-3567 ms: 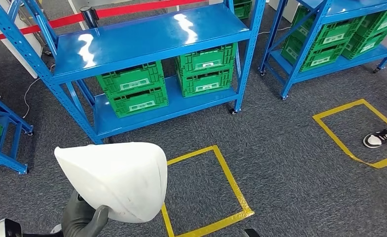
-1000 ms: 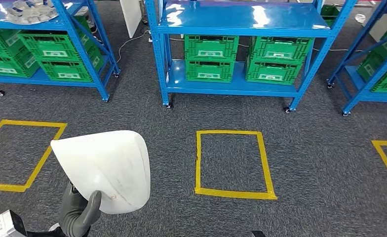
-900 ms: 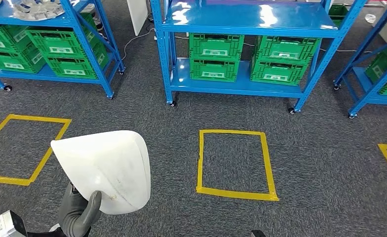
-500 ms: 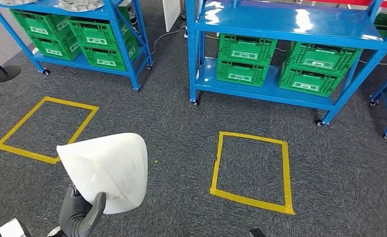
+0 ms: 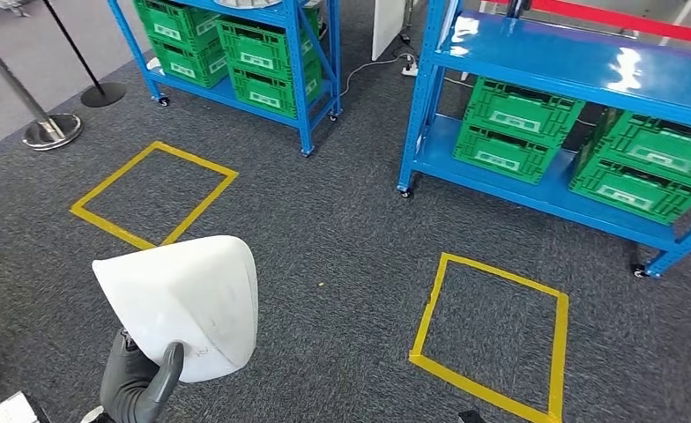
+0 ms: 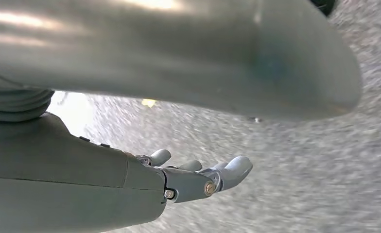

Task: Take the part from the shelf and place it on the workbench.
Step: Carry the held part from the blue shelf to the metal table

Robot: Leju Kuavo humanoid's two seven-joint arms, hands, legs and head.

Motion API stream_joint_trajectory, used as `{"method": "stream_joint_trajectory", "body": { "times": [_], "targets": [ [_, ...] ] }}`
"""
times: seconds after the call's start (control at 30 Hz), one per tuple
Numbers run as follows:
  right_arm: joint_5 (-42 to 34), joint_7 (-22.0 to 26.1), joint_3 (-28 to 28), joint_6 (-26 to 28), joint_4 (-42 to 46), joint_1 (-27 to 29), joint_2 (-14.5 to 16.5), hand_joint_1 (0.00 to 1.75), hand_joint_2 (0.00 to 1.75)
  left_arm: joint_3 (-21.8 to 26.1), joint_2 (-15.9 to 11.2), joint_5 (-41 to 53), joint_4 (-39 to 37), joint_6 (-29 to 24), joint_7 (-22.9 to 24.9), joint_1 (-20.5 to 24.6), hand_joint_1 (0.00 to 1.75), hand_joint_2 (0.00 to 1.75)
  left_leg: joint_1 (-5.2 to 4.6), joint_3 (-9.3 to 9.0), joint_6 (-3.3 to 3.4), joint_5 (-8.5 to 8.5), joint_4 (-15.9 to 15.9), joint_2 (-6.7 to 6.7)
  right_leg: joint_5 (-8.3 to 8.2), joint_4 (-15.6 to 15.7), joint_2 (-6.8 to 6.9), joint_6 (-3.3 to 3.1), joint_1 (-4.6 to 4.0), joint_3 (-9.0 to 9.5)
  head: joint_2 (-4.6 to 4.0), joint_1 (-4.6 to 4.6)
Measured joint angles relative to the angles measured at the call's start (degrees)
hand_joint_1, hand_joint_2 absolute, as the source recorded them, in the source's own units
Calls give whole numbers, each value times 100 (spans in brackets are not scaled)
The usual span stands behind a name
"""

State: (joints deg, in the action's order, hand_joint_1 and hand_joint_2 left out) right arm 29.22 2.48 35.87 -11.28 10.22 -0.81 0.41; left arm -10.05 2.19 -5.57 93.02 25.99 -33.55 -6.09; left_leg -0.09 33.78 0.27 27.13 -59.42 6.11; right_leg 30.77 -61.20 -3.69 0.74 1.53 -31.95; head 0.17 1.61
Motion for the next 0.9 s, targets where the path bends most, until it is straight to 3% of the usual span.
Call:
{"method": "stream_joint_trajectory", "body": {
  "times": [0.07, 0.1, 0.13, 0.2, 0.27, 0.33, 0.37, 0.43, 0.5, 0.53, 0.57, 0.6, 0.63, 0.7, 0.77, 0.83, 0.87, 0.9],
  "targets": [
    [44, 13, -1, 0, -2, -22, 37, 0, 0, -1, -54, 28, 28, -5, -12, -9, 175, 175, -2, 55, -80, 3, -7, 126, 16, 126, -62, -41, -15, 60, 0, 3],
    [78, 7, -2, 1, -2, -29, 64, 0, 0, -1, -91, 38, 69, -18, 4, -23, 175, 175, 7, 75, -117, -5, -1, 182, 1, 139, 24, -84, -20, 70, 0, 3],
    [120, -11, -4, 3, -2, -34, 90, 0, 0, 3, -133, 45, 132, -42, 28, -56, 175, 175, 15, 88, -143, -1, -19, 144, -13, 154, 103, -129, -24, 88, 0, 4],
    [188, -67, -17, 8, -2, -34, 144, 0, 0, 38, -220, 51, 282, -87, 113, -128, 175, 175, 17, 204, -191, 172, -282, -145, -46, 187, 257, -216, -19, 111, 0, 20],
    [212, -146, -35, 11, -2, -28, 189, 0, 0, 84, -274, 48, 410, -100, 196, -180, 175, 175, 20, 512, -238, 555, -943, -461, -52, 196, 417, -256, -29, 112, 0, 34],
    [201, -223, -44, 13, -2, -22, 231, 0, 0, 123, -309, 61, 520, -93, 231, -252, 175, 175, 36, 767, -275, 782, -1508, -545, -45, 195, 595, -262, -35, 107, 0, 34],
    [185, -258, -44, 13, -2, -23, 250, 0, 0, 143, -323, 74, 575, -90, 234, -300, 175, 175, 42, 759, -282, 746, -1529, -563, -40, 195, 681, -260, -36, 109, 0, 34],
    [125, -351, -43, 13, -2, -28, 290, 0, 0, 187, -349, 119, 702, -87, 241, -382, 175, 175, 43, 407, -266, 458, -951, -695, -26, 195, 841, -243, -36, 128, 0, 34],
    [71, -475, -36, 13, -2, -27, 321, 0, 0, 224, -364, 168, 846, -97, 264, -421, 175, 175, 18, -9, -211, 236, -222, -989, 8, 194, 982, -193, -58, 168, 0, 31],
    [51, -535, -32, 13, -2, -27, 330, 0, 0, 236, -367, 188, 919, -104, 278, -436, 175, 175, 4, -110, -176, 200, -28, -1078, 27, 202, 1048, -155, -66, 195, 0, 26],
    [41, -575, -28, 13, -2, -28, 338, 0, 0, 247, -369, 200, 981, -112, 290, -454, 175, 175, -6, -130, -143, 198, 35, -1086, 45, 216, 1117, -112, -73, 228, 0, 22],
    [31, -596, -26, 13, -2, -34, 348, 0, 0, 258, -371, 206, 1033, -117, 299, -479, 175, 175, -9, -124, -114, 189, 46, -1008, 59, 237, 1192, -71, -70, 264, 0, 15],
    [24, -606, -24, 13, -2, -47, 356, 0, 0, 270, -372, 207, 1077, -121, 305, -510, 175, 175, 4, -135, -79, 159, 69, -922, 73, 238, 1201, -29, -58, 296, 0, 14],
    [29, -617, -21, 13, -2, -64, 373, 0, 0, 292, -372, 211, 1145, -129, 313, -548, 175, 175, 35, -177, -13, 93, 117, -775, 233, 38, 922, 34, -45, 259, 0, 4],
    [105, -697, -19, 7, -2, -58, 383, 0, 0, 301, -367, 226, 1186, -139, 316, -557, 175, 175, 41, -176, 35, 55, 126, -630, 608, -599, 524, 51, -45, -26, 0, -9],
    [184, -776, -20, 0, -2, -38, 391, 0, 0, 311, -364, 250, 1221, -160, 319, -576, 175, 175, 23, -134, 52, 40, 109, -452, 854, -1226, 404, 32, -58, -355, 0, -14],
    [179, -761, -19, 0, -2, -26, 394, 0, 0, 322, -364, 266, 1259, -175, 322, -598, 175, 175, 16, -118, 53, 36, 94, -359, 805, -1279, 390, 15, -66, -404, 0, -14],
    [134, -704, -15, 1, -2, -19, 397, 0, 0, 335, -364, 283, 1306, -190, 329, -621, 175, 175, 12, -106, 49, 34, 76, -266, 644, -1106, 366, -9, -73, -347, 0, -14]
  ]
}}
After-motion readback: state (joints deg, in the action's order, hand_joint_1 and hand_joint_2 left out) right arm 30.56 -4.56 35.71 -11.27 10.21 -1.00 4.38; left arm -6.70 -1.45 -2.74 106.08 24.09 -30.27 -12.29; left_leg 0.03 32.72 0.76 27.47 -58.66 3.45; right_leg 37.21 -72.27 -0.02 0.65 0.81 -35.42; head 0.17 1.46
